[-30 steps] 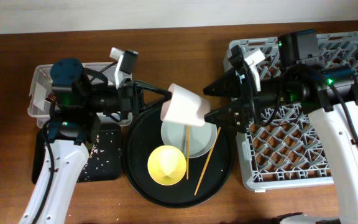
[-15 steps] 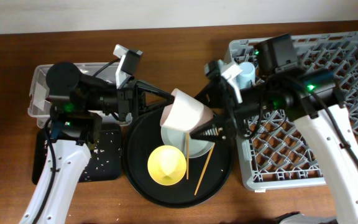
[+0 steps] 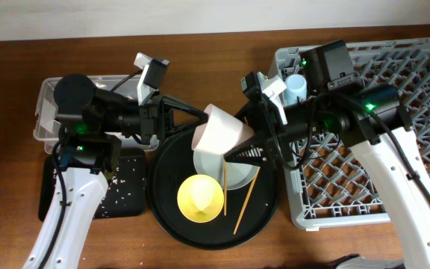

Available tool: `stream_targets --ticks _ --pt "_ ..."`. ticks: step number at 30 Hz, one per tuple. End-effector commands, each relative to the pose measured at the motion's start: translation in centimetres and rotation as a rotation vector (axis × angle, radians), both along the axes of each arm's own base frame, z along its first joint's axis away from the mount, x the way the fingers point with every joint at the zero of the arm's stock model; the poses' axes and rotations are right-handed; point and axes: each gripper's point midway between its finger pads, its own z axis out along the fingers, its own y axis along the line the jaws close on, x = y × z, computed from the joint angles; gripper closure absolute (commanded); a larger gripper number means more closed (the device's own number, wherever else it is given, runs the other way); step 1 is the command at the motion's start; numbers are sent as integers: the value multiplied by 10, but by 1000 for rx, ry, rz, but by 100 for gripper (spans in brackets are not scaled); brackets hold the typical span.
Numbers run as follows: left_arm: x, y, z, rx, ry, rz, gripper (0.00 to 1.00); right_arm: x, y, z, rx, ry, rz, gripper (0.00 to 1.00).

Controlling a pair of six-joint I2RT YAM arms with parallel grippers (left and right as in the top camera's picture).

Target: Sort waste into correct bins and load items into the dishwasher rack

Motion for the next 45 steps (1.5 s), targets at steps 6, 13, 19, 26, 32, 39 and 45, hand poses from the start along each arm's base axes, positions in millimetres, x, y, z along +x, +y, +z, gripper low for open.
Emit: stream_targets --ticks 6,13,19,26,32,39,45 --pt "-12 -2 0 11 34 -59 99 35 -35 5 -12 -15 -163 33" --pt "-27 -20 -3 15 46 -132 98 37 -35 11 18 -25 -158 33" --pt "-25 -17 -3 15 47 -121 99 37 -35 11 18 -26 -157 29" --pt "-14 -4 -3 13 47 -71 100 36 -35 10 15 -15 -157 27" --pt "-5 7 -3 12 47 -29 100 33 -36 8 8 13 -157 27" --pt "-5 7 -1 9 10 -27 100 30 -36 7 1 35 -158 19" --pt "4 21 -1 11 24 17 100 40 -45 9 11 9 -192 1"
